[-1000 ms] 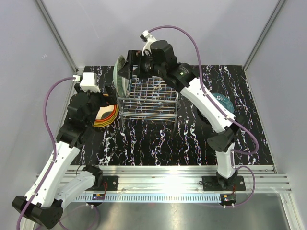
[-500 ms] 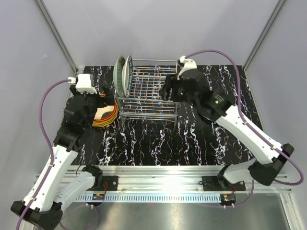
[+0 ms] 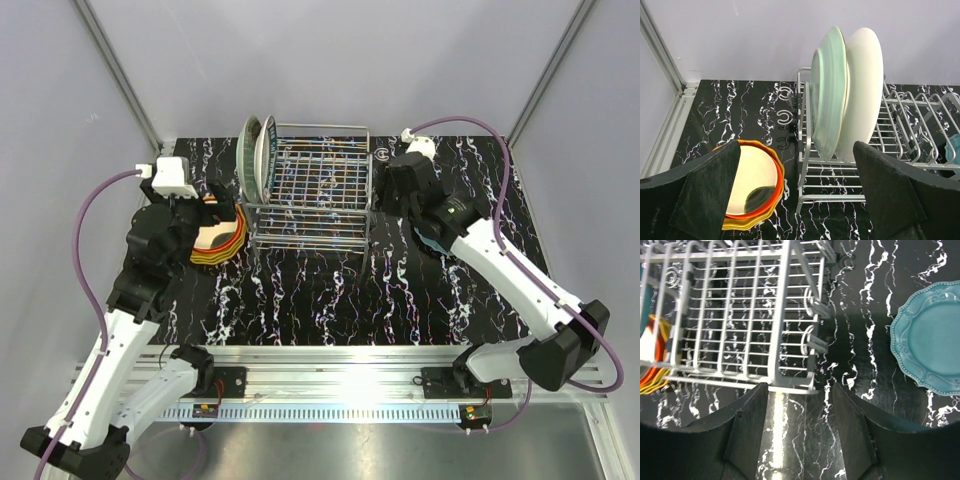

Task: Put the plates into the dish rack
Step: Move the dish rack

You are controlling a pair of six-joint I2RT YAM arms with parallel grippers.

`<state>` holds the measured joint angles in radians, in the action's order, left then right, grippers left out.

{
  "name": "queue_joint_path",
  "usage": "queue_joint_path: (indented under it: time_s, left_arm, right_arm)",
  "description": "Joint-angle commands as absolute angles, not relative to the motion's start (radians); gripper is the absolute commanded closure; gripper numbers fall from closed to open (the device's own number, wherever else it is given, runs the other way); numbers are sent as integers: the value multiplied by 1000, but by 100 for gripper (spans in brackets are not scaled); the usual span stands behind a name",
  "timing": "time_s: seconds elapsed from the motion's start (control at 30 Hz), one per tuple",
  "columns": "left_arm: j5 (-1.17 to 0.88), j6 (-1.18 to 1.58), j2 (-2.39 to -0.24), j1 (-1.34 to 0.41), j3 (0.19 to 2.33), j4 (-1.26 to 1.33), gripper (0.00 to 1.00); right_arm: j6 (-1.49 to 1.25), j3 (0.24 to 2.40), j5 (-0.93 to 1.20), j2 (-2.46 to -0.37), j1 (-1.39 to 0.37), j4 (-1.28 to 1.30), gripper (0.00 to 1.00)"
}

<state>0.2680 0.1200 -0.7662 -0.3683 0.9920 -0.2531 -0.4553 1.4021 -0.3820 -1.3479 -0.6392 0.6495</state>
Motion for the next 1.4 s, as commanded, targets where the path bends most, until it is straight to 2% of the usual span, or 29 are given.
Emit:
queue_joint_path:
  time_s: [0.0, 0.37, 0.57, 0.93, 1.37]
  left_arm:
    - [232, 104, -775, -368, 1015, -216, 1]
    - [235, 103, -773, -368, 1019, -219, 1]
    - [230, 107, -776, -368, 1020, -224, 1]
    - [232, 110, -778, -368, 1025, -229, 1]
    - [230, 114, -782, -368, 1025, -233, 1]
  right_arm:
    - [-431, 1402, -368, -1384, -615, 585, 39]
    - [-400, 1427, -322, -1463, -600, 529, 42]
    - [-403, 1427, -314, -1500, -600, 519, 49]
    - [-368, 1489, -368, -1542, -597, 546, 79]
    - [-302, 1591, -377, -1568, -574, 587, 82]
